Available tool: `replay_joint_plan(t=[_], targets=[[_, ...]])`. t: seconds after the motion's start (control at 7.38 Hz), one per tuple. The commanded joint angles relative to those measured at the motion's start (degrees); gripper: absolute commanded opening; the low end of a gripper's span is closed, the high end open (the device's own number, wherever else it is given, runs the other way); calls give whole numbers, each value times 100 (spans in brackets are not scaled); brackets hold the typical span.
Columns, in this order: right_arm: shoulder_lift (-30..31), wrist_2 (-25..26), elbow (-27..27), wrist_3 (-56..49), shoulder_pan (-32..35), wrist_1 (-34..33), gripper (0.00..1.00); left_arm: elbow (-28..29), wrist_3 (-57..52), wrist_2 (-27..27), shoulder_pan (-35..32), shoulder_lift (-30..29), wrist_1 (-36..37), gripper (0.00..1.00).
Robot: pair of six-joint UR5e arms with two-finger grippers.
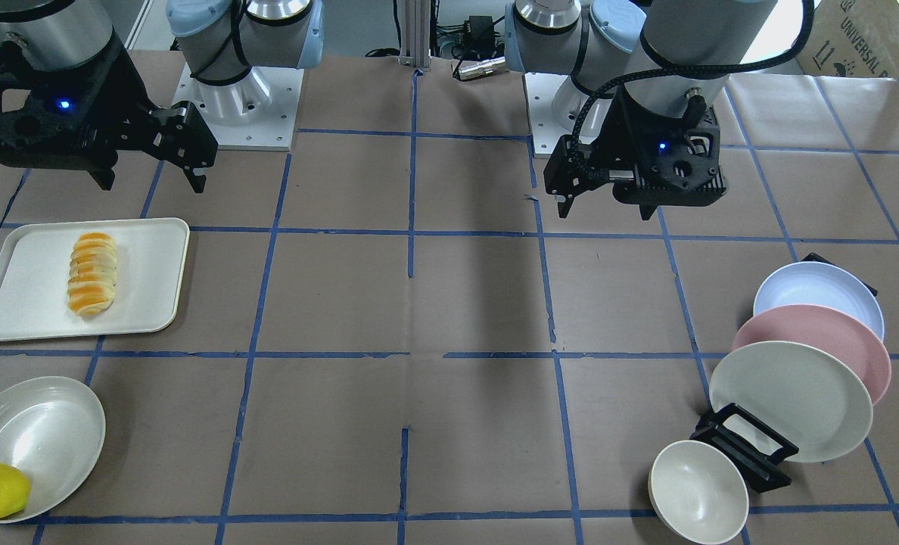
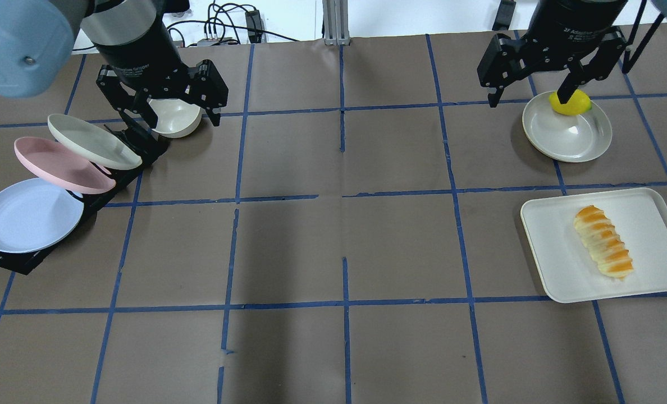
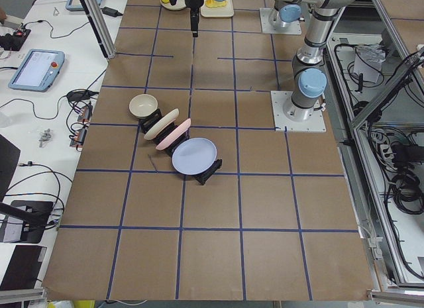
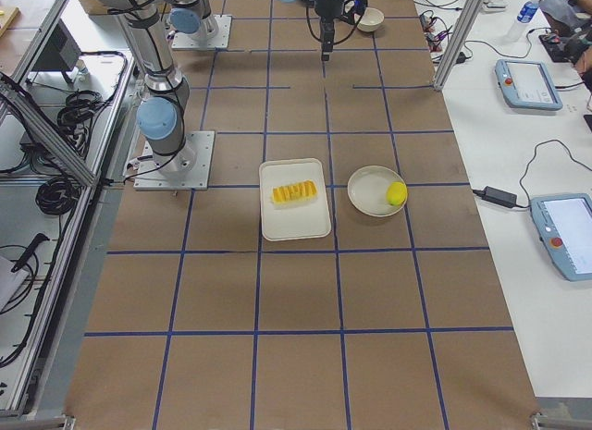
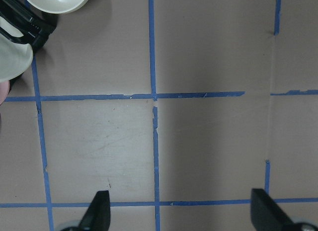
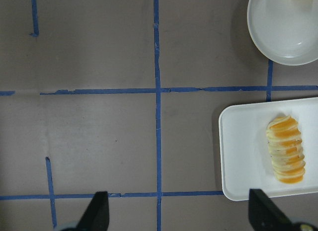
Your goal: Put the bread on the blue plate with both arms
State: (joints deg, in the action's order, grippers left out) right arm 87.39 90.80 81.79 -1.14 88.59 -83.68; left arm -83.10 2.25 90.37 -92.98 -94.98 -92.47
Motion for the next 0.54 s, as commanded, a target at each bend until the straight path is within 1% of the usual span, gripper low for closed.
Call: replay_joint_plan(t=[0.0, 0.14, 0.27, 0.41], targets=[[-12, 7, 21, -43, 0, 0, 99, 48, -14, 7, 26, -47, -68, 99], [-20, 16, 65, -105, -61, 9, 99, 144, -32, 16, 122, -56, -69, 99], [-12, 103, 265, -114, -114, -26, 99, 128, -484, 16, 453, -21, -139, 99], [6, 322, 494, -105, -314, -87, 99, 154, -1211, 16, 1005, 49, -339, 99]])
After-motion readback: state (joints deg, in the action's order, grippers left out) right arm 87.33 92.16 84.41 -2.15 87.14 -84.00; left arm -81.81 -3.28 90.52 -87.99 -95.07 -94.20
